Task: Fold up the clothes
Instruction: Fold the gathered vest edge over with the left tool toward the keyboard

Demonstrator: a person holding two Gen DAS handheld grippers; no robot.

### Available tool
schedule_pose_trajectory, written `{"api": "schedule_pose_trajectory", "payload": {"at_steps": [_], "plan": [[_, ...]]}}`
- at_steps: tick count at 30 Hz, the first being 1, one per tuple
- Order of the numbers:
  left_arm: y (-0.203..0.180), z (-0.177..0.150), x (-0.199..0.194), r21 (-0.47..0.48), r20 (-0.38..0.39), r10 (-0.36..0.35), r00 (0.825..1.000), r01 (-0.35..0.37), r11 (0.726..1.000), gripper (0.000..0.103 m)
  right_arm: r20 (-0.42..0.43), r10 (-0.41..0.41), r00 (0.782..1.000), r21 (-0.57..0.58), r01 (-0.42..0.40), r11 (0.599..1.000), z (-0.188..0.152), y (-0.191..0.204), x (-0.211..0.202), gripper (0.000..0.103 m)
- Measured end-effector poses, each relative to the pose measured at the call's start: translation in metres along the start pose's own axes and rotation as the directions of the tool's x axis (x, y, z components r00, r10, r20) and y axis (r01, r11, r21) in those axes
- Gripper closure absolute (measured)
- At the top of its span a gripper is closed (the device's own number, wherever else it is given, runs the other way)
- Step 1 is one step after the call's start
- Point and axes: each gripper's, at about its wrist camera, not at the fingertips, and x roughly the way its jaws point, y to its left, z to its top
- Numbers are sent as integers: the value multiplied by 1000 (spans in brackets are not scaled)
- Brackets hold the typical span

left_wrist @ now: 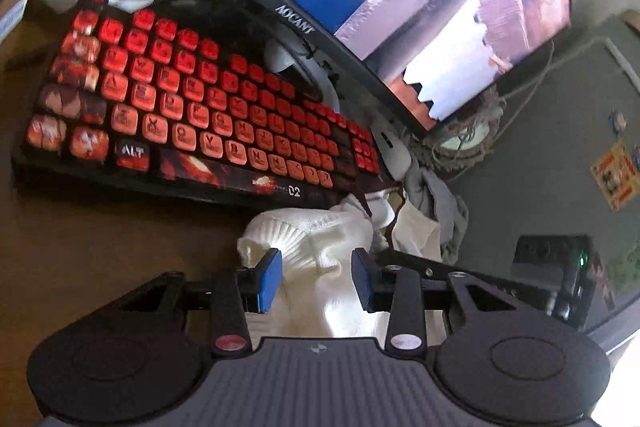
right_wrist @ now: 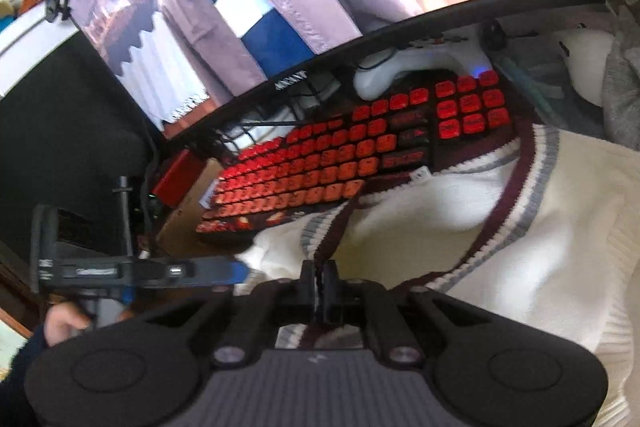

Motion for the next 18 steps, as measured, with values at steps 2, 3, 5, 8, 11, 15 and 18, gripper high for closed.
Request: {"api": "schedule_pose_trajectory", "payload": {"at_steps": [2,3,5,8,11,15,18], "plan": [[7,-1,5,-55,4,-12,1000,12,998,69,5,11,1000,2,-11,1000,0,2,0,100],[12,-1,7,-94,12,-9,1000,10,996,73,8,15,1000,4,-15,1000,1,2,1,100],[19,0,6,-146,36,-1,999,7,989,93,8,22,1000,7,-22,1000,1,3,2,100],[24,1,2,-182,61,8,998,4,983,93,14,26,1000,19,-27,999,0,2,2,100],[27,0,-3,-199,82,16,997,1,980,88,18,31,999,41,-32,999,-1,-2,2,98],[31,0,-9,-221,109,26,994,-2,975,67,27,49,998,66,-51,997,-3,-7,2,99],[33,-2,-10,-251,99,29,995,-3,968,66,33,52,998,76,-55,996,-5,-7,1,99]]}}
